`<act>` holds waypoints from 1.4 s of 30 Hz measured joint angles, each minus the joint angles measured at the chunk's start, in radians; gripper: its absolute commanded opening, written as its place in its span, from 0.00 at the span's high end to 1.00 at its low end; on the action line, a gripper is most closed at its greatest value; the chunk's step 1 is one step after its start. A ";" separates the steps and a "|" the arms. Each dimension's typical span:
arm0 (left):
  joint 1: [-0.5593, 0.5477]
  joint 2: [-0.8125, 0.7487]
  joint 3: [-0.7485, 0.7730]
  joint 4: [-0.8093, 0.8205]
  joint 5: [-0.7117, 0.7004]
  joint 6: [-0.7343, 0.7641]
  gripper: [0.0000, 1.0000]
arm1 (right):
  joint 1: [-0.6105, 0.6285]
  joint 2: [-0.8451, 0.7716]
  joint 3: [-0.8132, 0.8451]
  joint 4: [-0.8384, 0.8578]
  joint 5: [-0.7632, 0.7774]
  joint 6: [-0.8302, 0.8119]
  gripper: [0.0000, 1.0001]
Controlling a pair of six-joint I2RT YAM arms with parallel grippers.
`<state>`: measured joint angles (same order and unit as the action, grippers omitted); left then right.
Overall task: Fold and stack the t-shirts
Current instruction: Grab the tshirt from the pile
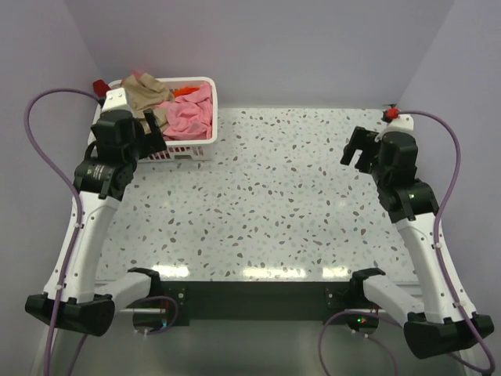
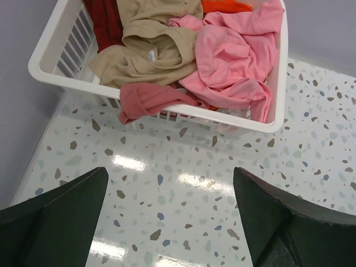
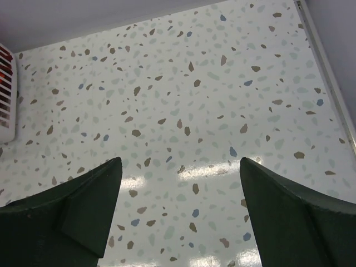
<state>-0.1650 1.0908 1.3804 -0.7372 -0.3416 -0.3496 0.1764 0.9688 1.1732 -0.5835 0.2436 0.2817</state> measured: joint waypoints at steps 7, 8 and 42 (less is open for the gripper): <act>0.000 0.109 0.096 -0.021 -0.024 -0.003 0.00 | 0.000 -0.021 -0.001 -0.019 0.004 0.018 0.10; 0.000 0.109 0.093 -0.010 -0.027 -0.003 0.00 | 0.000 -0.023 -0.001 -0.027 0.006 0.018 0.10; 0.215 1.109 0.699 0.143 0.156 -0.097 0.37 | 0.000 0.063 0.072 -0.130 0.015 0.064 0.10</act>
<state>0.0498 2.1998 2.0796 -0.5938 -0.1856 -0.4469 0.1764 1.0317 1.2453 -0.7139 0.2584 0.3462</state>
